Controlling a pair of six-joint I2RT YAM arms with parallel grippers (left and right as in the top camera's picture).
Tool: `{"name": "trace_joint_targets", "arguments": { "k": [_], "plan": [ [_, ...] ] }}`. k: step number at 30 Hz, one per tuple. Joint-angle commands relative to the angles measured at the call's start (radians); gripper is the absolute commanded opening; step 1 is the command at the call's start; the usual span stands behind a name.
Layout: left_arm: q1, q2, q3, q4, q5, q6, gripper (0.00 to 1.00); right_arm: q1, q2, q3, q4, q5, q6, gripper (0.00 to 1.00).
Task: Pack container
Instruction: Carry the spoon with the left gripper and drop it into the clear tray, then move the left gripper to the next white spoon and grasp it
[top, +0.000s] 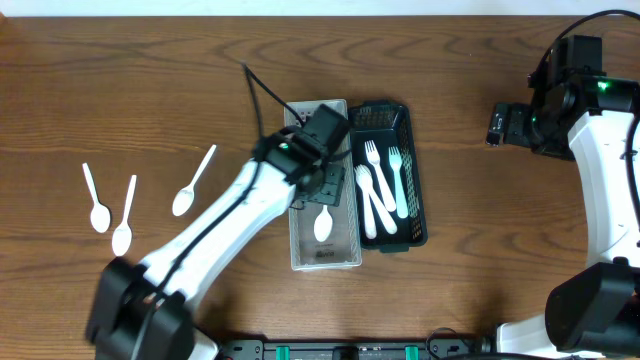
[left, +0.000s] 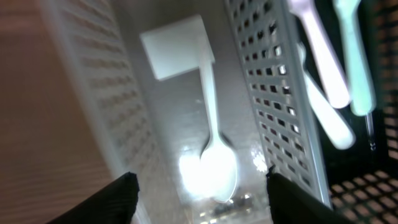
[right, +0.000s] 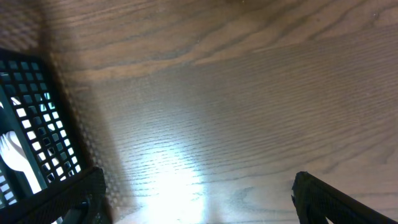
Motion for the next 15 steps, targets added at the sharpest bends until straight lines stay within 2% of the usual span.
{"name": "trace_joint_targets", "arguments": {
  "k": [1, 5, 10, 15],
  "plan": [
    [0.070, -0.137, 0.062, -0.039, -0.087, 0.117, 0.79, -0.002, 0.003, -0.004, -0.001, -0.003, 0.014, 0.99],
    [0.246, -0.233, 0.064, -0.088, -0.118, 0.211, 0.96, -0.002, 0.003, -0.004, 0.000, -0.003, 0.014, 0.99],
    [0.527, -0.212, 0.063, -0.097, -0.114, 0.364, 1.00, -0.002, 0.003, -0.004, 0.000, -0.004, 0.014, 0.99],
    [0.690, -0.072, 0.063, -0.060, -0.004, 0.512, 1.00, -0.002, 0.003, -0.004, -0.001, -0.004, 0.014, 0.99]
  ]
}}
